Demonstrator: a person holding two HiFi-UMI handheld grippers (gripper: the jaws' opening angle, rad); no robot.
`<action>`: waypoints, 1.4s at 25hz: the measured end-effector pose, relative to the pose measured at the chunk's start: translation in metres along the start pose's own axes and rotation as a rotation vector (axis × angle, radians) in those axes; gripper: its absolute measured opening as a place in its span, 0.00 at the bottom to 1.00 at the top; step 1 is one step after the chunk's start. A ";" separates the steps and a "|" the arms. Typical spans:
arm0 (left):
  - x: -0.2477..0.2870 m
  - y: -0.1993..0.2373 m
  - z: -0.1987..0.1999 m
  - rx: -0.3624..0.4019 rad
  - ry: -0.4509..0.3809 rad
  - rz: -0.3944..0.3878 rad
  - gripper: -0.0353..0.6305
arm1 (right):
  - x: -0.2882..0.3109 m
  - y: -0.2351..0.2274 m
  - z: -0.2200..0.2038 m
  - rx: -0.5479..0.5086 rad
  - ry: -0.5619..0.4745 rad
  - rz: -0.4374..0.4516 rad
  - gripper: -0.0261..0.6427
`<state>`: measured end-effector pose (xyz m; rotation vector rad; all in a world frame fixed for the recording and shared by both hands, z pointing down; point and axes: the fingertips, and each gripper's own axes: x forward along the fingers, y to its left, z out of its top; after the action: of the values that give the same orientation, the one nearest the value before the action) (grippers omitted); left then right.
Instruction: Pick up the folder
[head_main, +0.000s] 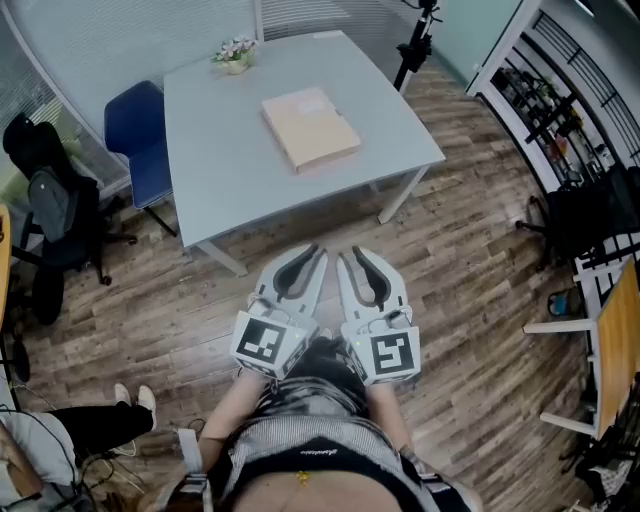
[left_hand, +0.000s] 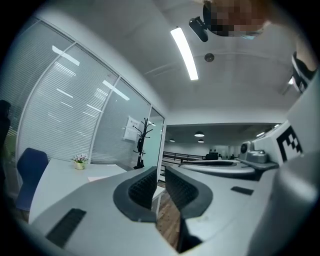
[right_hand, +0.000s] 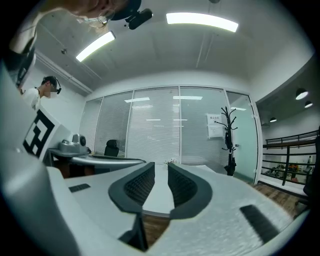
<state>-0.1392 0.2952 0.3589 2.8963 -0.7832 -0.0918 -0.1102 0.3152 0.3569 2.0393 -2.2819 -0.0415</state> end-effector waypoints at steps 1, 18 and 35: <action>0.002 0.000 -0.001 -0.006 0.000 0.004 0.12 | 0.001 -0.003 -0.001 0.007 0.002 0.002 0.16; 0.039 -0.004 -0.014 -0.012 -0.013 0.086 0.25 | 0.011 -0.050 -0.011 -0.004 0.005 0.094 0.18; 0.092 0.049 -0.006 -0.011 -0.041 0.120 0.25 | 0.075 -0.086 -0.015 -0.001 0.011 0.099 0.21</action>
<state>-0.0831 0.2076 0.3706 2.8378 -0.9585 -0.1427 -0.0321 0.2315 0.3683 1.9178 -2.3723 -0.0249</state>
